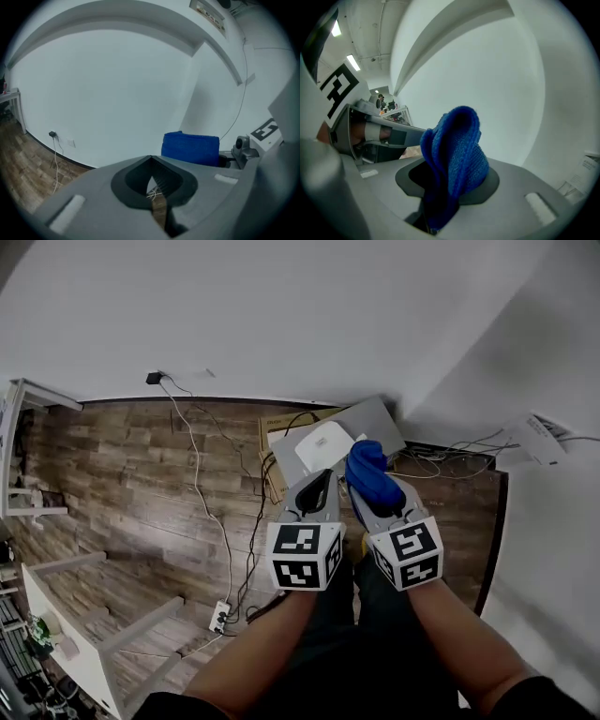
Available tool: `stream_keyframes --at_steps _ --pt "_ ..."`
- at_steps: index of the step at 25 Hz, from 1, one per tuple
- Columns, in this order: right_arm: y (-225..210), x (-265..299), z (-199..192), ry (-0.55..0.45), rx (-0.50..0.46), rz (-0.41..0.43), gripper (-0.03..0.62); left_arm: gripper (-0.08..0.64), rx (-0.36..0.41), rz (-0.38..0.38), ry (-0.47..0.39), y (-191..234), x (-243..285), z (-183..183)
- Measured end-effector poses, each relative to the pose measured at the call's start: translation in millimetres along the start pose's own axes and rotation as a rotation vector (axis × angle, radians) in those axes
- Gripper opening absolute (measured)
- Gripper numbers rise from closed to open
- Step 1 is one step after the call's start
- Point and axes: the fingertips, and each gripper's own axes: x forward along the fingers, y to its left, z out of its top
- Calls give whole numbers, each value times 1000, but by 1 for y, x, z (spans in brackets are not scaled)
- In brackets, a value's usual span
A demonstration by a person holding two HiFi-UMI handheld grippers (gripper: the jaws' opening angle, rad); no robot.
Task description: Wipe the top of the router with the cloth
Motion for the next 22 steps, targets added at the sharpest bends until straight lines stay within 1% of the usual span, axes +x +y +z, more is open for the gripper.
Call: stream_keyframes --at_steps 2,4,6,9,10,12,14,15,19,22 --pt "-7 44 -7 30 -20 32 153 0 -25 36 24 31 27 -6" --pt "-13 91 -26 76 -42 76 153 0 -69 80 50 60 54 -21" --pt "-21 140 -58 130 -57 110 153 0 -104 114 68 84 85 -43" --pt "-34 220 -108 186 -70 139 150 0 -133 153 77 123 132 -73" --pt "-35 243 -126 209 -84 155 150 0 -153 172 78 135 142 -84" --pt "-31 278 -161 265 -125 192 150 0 -209 233 91 157 150 -106" --pt "-24 299 -187 311 -166 231 150 0 -265 295 97 174 147 -124" --pt "-20 307 -196 325 -185 249 150 0 -285 313 93 180 145 -130" --pt "-8 327 -211 343 -255 286 149 0 -307 354 101 196 144 -146" --pt "2 330 -217 355 -285 305 148 0 -329 372 99 207 146 -161"
